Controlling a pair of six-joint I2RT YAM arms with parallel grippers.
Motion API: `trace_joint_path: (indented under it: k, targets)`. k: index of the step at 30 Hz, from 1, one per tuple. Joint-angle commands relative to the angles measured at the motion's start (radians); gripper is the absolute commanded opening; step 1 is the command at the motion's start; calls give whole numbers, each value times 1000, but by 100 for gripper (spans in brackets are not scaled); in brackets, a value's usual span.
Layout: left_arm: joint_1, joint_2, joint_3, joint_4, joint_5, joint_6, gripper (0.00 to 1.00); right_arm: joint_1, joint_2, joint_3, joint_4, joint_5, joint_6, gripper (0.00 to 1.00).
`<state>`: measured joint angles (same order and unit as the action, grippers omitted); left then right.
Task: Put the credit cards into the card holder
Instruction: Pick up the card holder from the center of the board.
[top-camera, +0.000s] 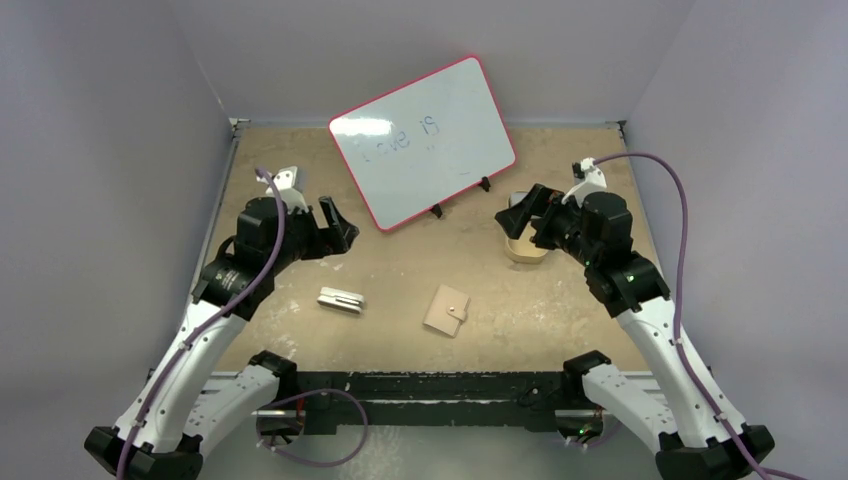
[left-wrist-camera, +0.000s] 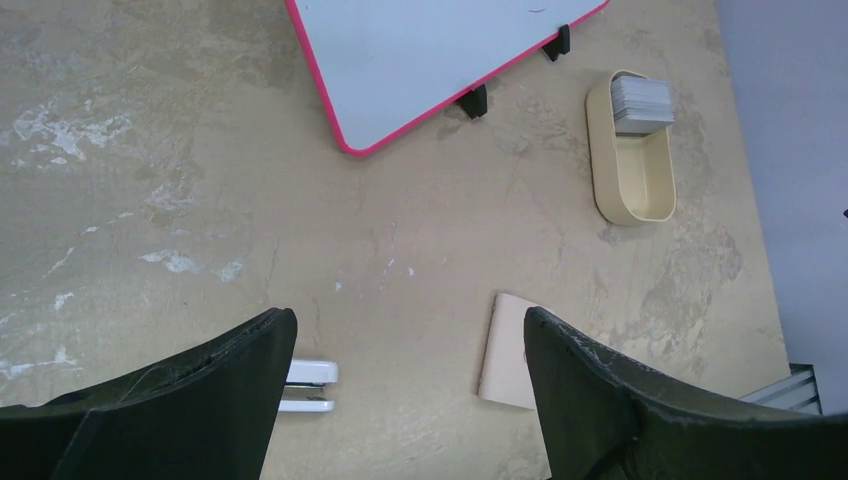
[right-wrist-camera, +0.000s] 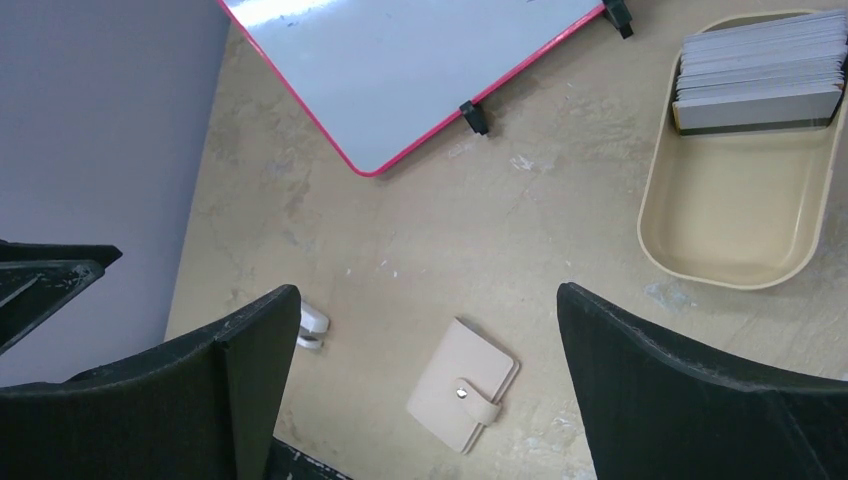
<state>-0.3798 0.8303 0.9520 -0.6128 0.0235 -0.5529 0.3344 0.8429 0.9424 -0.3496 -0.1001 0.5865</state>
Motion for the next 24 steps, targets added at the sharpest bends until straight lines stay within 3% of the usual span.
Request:
trace_joint_path:
  k: [1, 10, 18, 24]
  targets:
    - [8, -18, 3, 37, 4, 33, 84, -3, -9, 13, 4, -27, 34, 99]
    - [7, -52, -93, 115, 0, 49, 84, -1, -49, -74, 12, -113, 134, 99]
    - [8, -96, -180, 142, -36, 74, 84, 36, -2, -169, -55, -43, 180, 78]
    - [8, -127, -197, 154, -61, 74, 84, 196, 127, -215, -37, 87, 247, 63]
